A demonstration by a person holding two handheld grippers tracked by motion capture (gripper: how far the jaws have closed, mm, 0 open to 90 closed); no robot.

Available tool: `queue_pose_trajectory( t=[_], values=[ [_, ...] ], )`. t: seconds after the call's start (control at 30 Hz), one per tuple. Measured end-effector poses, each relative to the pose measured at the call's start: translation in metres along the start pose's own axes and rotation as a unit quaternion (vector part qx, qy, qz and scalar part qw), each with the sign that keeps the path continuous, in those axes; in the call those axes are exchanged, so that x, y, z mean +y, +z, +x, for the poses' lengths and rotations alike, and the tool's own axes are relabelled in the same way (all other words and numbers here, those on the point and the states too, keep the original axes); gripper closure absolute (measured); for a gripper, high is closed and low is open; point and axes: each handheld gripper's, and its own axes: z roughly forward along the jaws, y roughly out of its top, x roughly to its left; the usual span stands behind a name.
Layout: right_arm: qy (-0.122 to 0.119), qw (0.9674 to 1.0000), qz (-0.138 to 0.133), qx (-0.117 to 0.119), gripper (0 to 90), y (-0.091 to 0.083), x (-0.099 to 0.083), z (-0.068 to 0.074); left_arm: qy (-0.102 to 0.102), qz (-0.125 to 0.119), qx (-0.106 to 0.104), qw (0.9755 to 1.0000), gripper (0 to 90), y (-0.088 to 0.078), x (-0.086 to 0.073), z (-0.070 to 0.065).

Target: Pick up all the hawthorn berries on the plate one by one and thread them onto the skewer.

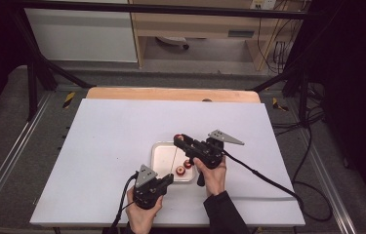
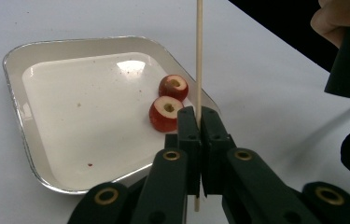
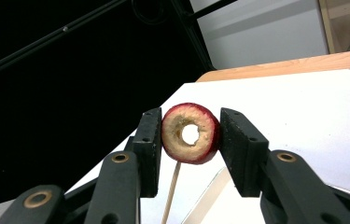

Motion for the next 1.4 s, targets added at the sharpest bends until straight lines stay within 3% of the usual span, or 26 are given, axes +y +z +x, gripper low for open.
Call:
queue_pose_trajectory(
  t=[0.27,0.4,0.5,0.67,0.77,0.8,0.9,1.03,1.13,1.4],
  values=[
    [-0.025,0.9997,-0.005,-0.004,61.3,-0.002,-0.010,0.006,-0.013,0.006,0.006,0.9999,88.7,0.003,-0.004,0.001],
    [-0.029,0.9996,0.003,-0.004,61.4,-0.005,-0.010,0.008,0.004,0.004,0.004,1.0000,88.8,0.004,-0.007,-0.002],
    [-0.030,0.9994,0.019,0.000,61.5,-0.006,-0.008,0.007,0.016,0.014,-0.001,0.9998,89.0,0.005,-0.008,-0.003],
    [-0.050,0.9980,0.038,0.000,61.6,-0.008,-0.007,0.006,0.010,0.028,-0.007,0.9995,89.1,0.005,-0.008,0.001],
    [-0.069,0.9958,0.059,-0.006,61.6,-0.009,-0.007,0.006,0.005,0.010,-0.023,0.9997,89.1,0.001,-0.006,0.001],
    [-0.074,0.9938,0.084,-0.002,61.7,-0.008,-0.009,0.006,0.003,0.010,-0.019,0.9998,89.1,-0.002,-0.002,0.000],
    [-0.061,0.9939,0.089,0.024,61.6,-0.002,-0.024,0.008,0.002,0.010,-0.002,0.9999,89.0,-0.004,0.002,0.002],
    [-0.060,0.9942,0.086,0.024,61.5,0.002,-0.034,0.010,-0.002,0.011,0.005,0.9999,89.0,-0.004,0.003,0.007],
    [-0.054,0.9922,0.107,0.035,61.5,0.004,-0.043,0.011,0.002,0.008,0.016,0.9998,88.9,-0.004,0.005,0.007],
    [-0.058,0.9908,0.118,0.031,61.3,0.002,-0.052,0.015,0.010,0.009,0.017,0.9998,88.9,-0.002,0.005,0.009]
  ],
)
